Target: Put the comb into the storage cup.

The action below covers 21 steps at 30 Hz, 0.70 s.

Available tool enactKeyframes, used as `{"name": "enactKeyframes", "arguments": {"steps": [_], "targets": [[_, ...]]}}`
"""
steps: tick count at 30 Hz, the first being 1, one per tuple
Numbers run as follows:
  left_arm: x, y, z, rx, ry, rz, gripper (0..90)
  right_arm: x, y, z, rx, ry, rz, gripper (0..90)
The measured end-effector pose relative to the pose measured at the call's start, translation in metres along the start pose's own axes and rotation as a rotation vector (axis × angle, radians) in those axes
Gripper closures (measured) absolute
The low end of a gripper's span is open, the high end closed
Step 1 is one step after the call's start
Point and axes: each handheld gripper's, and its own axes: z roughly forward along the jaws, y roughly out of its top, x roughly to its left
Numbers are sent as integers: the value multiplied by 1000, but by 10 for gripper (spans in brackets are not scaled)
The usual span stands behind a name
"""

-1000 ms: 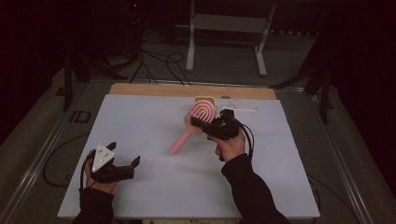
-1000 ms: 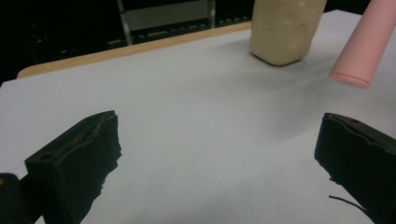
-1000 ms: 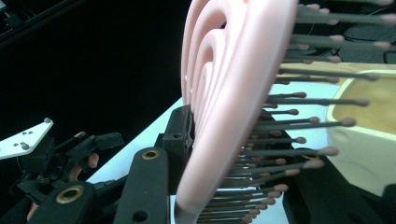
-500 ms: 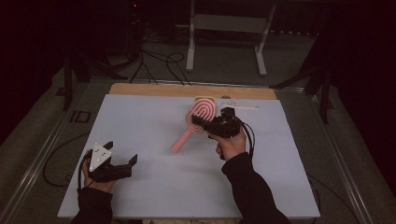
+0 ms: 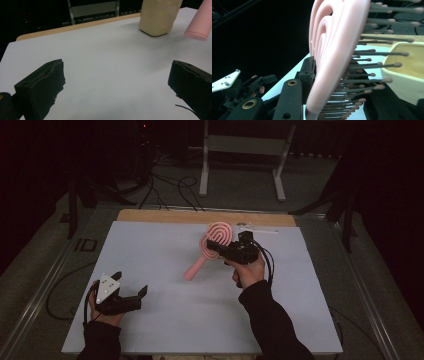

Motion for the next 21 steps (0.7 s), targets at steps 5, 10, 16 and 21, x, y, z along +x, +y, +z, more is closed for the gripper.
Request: {"name": "enactKeyframes", "arguments": {"steps": [5,10,16,21], "targets": [[-1,0,1,-1,-3,3,14,-4,2,-1,-8,-6,13,635],[-1,0,1,1,-3,4,14,-5,5,-2,-9,-14,14,635],[-2,0,1,-2,-5,4,14,-5,9,-2,-8,-22,4,635],[-2,0,1,-1,-5,3,14,-5,13,-1,-7,-31,-2,635]]}}
